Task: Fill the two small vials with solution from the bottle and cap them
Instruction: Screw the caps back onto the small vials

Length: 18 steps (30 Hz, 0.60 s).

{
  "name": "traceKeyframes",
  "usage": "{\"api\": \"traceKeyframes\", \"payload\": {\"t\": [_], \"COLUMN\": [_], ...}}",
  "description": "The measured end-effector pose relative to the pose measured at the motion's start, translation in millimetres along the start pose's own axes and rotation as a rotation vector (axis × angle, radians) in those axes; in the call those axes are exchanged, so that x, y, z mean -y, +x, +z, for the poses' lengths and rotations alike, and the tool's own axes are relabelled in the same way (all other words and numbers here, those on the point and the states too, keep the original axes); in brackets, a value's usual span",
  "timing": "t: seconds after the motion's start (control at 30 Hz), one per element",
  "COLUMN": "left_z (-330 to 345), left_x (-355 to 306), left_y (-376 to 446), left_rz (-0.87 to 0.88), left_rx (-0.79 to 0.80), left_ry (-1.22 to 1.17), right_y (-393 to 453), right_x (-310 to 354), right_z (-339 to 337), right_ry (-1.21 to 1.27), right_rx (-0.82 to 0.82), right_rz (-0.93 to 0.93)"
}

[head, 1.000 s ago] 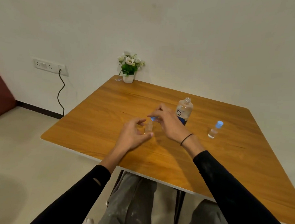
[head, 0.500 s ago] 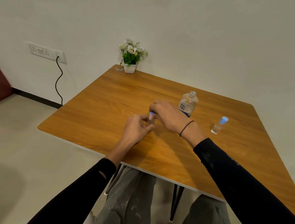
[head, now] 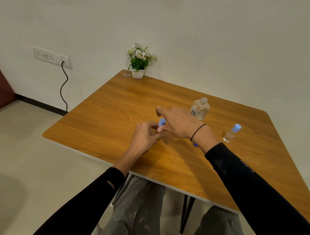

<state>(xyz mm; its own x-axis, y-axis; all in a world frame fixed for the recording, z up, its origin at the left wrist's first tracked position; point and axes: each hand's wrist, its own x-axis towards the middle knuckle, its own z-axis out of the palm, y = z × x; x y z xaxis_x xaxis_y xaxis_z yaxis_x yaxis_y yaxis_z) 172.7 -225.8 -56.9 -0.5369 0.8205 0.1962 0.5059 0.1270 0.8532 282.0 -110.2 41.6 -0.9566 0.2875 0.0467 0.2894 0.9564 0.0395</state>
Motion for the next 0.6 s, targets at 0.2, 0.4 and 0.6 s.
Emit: {"api": "traceKeyframes", "payload": {"t": [0.2,0.4,0.6], "left_z": [0.3,1.5,5.3], "left_x": [0.0,-3.1,-8.7], "left_y": [-2.7,-1.0,-2.5], "left_rz": [-0.010,-0.006,0.023], "left_rx": [-0.009,0.007,0.042], "left_ry": [-0.017,0.039,0.017], "right_y": [-3.8,-6.7,-29.7], "right_x": [1.8,0.8,0.7], "right_z": [2.1,7.1,12.5], "right_ry": [-0.223,-0.138,0.097], "right_rx": [-0.087,-0.013,-0.151], "right_rz": [0.040,-0.049,0.064]}}
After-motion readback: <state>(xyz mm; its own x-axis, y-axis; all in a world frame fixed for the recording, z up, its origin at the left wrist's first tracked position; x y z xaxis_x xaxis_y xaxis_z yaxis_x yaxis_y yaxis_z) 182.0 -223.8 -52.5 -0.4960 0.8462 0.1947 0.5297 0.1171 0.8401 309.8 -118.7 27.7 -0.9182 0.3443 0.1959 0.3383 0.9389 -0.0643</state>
